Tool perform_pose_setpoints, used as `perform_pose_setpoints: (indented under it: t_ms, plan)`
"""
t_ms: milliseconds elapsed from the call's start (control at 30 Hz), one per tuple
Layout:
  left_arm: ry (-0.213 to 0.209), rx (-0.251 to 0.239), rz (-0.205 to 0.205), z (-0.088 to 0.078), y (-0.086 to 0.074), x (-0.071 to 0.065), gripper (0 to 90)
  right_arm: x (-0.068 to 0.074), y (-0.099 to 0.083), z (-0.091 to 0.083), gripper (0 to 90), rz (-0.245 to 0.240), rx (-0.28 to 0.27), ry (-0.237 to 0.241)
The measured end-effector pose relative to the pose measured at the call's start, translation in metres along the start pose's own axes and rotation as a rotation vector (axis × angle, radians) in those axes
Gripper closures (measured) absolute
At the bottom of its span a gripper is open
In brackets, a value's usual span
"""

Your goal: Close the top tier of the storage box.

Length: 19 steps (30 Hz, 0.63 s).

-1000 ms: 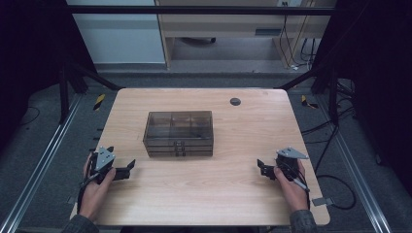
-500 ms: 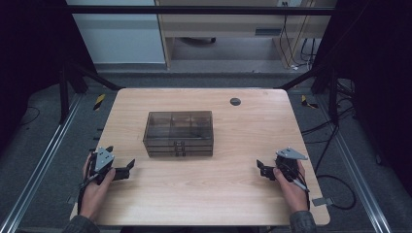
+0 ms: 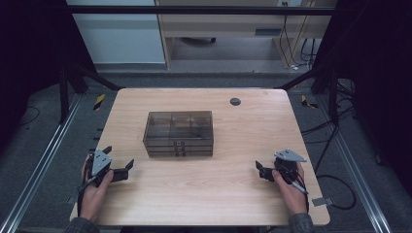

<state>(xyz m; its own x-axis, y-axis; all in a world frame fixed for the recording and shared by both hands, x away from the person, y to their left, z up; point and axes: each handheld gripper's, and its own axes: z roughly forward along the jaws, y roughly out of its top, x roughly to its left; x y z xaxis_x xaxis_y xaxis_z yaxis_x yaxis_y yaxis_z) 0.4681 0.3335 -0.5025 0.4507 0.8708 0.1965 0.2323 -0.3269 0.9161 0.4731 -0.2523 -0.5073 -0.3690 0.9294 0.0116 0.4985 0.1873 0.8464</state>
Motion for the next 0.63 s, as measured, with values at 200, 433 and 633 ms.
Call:
perform_pose_setpoints:
  t_ms: [200,433,633]
  plan:
    - [-0.001,-0.021,-0.006,-0.0021,-0.0010,0.0008,2.9,0.0040,-0.0013,-0.0029,8.3,-0.012,-0.019,0.010]
    - [-0.004,-0.029,-0.012,-0.0030,-0.0014,0.0015,2.9,0.0081,-0.0032,-0.0058,8.2,-0.027,-0.031,0.021]
    - [-0.010,-0.025,-0.021,-0.0024,-0.0013,0.0026,2.9,0.0084,-0.0034,-0.0055,8.2,-0.030,-0.025,0.018]
